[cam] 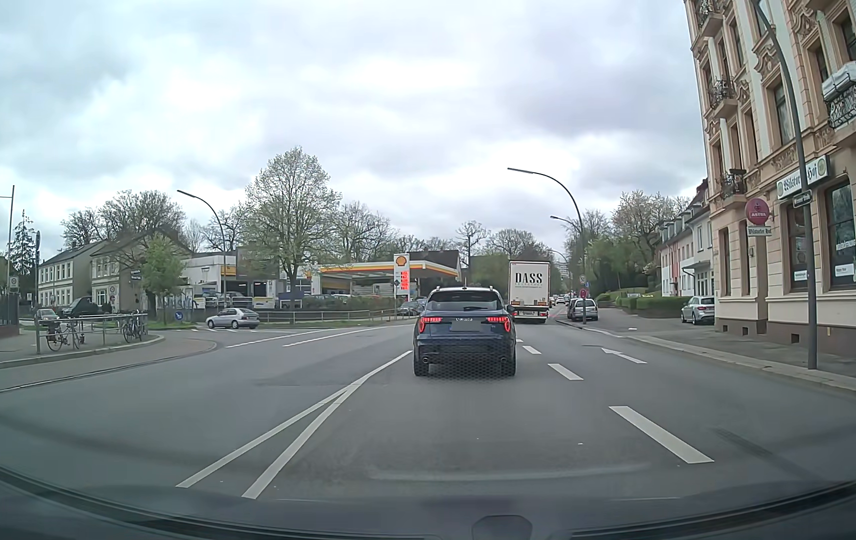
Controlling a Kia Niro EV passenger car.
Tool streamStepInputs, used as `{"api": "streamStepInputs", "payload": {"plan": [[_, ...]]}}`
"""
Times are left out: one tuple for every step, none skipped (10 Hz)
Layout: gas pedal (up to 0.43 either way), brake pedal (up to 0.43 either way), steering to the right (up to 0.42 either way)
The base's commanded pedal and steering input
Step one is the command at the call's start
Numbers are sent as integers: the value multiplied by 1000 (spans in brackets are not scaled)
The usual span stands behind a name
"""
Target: Follow the waypoints while adhering to traffic rules and regulations
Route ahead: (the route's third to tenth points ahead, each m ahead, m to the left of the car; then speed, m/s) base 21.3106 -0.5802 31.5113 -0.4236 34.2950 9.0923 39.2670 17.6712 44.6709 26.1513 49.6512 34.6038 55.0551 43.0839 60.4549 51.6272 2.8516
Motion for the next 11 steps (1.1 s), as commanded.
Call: {"api": "streamStepInputs", "payload": {"plan": [[0,0,-2],[0,6,-1],[0,0,-1],[0,6,-1],[20,6,-1],[28,6,0],[28,6,1],[28,6,1],[28,6,1],[20,6,1],[8,6,1]]}}
